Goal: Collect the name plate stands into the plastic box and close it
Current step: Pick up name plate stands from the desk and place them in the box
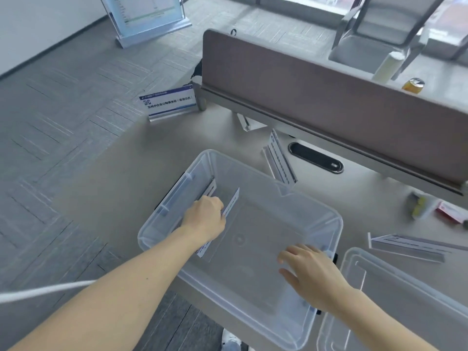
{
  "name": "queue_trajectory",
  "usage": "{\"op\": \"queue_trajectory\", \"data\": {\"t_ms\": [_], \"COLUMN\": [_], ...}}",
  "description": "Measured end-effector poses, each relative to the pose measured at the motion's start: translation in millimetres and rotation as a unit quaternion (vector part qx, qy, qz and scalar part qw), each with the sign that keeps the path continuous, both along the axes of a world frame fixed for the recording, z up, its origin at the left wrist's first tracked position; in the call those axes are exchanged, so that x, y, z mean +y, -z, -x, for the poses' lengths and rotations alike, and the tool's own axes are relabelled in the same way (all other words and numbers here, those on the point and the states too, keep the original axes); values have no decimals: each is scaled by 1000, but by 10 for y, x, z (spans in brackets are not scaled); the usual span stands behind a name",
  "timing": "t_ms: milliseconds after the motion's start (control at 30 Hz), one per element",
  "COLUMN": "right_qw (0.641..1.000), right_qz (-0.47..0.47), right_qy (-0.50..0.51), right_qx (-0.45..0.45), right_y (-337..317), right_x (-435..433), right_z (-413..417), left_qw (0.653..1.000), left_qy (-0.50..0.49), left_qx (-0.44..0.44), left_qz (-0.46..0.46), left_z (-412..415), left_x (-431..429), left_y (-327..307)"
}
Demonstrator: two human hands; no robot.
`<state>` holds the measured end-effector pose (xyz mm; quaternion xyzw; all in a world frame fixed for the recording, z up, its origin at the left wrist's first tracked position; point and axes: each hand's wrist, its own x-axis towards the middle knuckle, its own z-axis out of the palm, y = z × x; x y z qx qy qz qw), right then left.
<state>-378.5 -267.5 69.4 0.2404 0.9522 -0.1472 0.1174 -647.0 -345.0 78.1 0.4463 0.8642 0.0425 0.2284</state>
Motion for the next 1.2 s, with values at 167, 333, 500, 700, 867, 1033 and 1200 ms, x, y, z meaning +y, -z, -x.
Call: {"op": "queue_trajectory", "data": {"t_ms": [167, 333, 500, 700, 867, 1033, 1200], "right_qw": [1000, 1000, 1000, 999, 999, 999, 1000], "right_qz": [-21, -22, -31, -31, -32, -32, -20], "right_qy": [-15, -19, -7, -6, -6, -4, -3], "right_qx": [10, -2, -1, -8, -10, -14, -21], "right_y": [31, 64, 76, 75, 69, 84, 73], "right_x": [-7, -14, -21, -29, -28, -27, -33], "right_z": [-7, 1, 10, 15, 21, 20, 24], "left_qw": [1000, 1000, 1000, 999, 998, 996, 996], "left_qy": [10, 8, -15, -15, -15, -14, -11], "left_qx": [4, 3, 9, 26, 50, 75, 86], "left_qz": [-4, -8, -9, 19, 31, 37, 36], "left_z": [13, 81, 121, 128, 161, 226, 207], "left_x": [-10, -14, -38, -24, -26, -51, -47], "left_y": [170, 245, 306, 273, 249, 241, 266]}}
